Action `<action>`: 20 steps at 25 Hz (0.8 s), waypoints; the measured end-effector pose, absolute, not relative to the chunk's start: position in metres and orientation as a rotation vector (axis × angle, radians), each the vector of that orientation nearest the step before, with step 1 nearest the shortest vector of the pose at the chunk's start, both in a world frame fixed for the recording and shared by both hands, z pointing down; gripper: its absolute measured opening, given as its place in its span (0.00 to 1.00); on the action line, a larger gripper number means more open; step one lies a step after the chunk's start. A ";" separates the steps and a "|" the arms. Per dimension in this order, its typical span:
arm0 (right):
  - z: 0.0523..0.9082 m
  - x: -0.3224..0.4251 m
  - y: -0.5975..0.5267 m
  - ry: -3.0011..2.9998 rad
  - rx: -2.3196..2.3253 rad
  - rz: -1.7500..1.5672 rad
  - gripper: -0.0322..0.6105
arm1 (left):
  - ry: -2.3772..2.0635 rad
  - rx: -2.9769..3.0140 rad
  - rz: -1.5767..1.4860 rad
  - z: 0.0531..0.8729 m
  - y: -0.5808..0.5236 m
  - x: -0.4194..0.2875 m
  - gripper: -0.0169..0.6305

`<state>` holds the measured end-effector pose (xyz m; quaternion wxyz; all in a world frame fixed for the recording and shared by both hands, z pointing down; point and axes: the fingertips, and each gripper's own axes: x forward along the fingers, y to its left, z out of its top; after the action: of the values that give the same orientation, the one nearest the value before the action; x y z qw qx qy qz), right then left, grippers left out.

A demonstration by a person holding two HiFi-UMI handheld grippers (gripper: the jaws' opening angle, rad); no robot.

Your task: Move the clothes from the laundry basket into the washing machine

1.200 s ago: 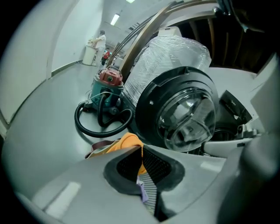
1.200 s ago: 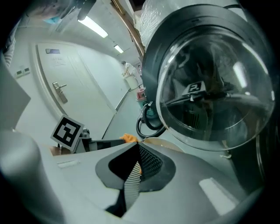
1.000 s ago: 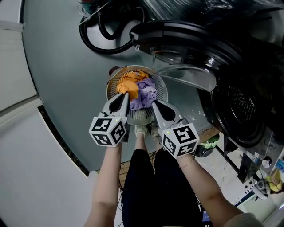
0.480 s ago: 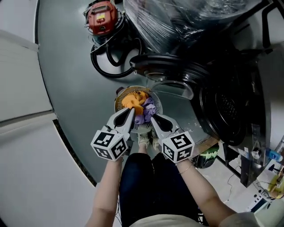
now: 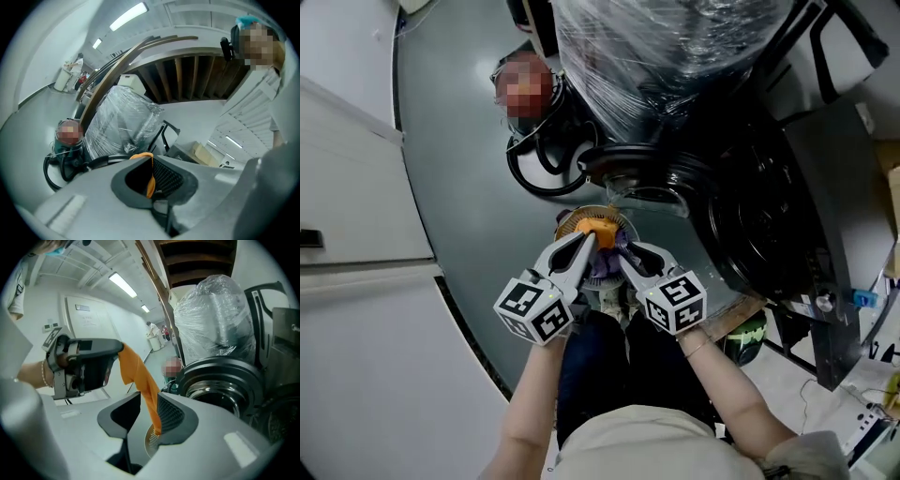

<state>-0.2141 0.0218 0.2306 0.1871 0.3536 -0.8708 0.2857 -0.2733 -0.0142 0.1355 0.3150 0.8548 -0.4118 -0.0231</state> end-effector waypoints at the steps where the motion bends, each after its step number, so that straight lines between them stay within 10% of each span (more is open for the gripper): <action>1: 0.224 -0.214 0.023 -2.456 0.999 0.790 0.24 | -1.078 2.271 -0.078 0.122 -0.014 -0.272 0.05; 17: 0.100 -0.192 -0.008 -2.709 1.249 0.686 0.24 | -0.793 2.610 -0.266 -0.053 -0.011 -0.216 0.05; 20: 0.081 -0.175 -0.014 -2.693 1.362 0.567 0.10 | -0.722 2.665 -0.295 -0.074 -0.011 -0.204 0.05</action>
<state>-0.1745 -0.0137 0.0809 0.0357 0.4432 -0.8765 0.1846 -0.2036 -0.0113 -0.0736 0.1814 0.9438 -0.2557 -0.1046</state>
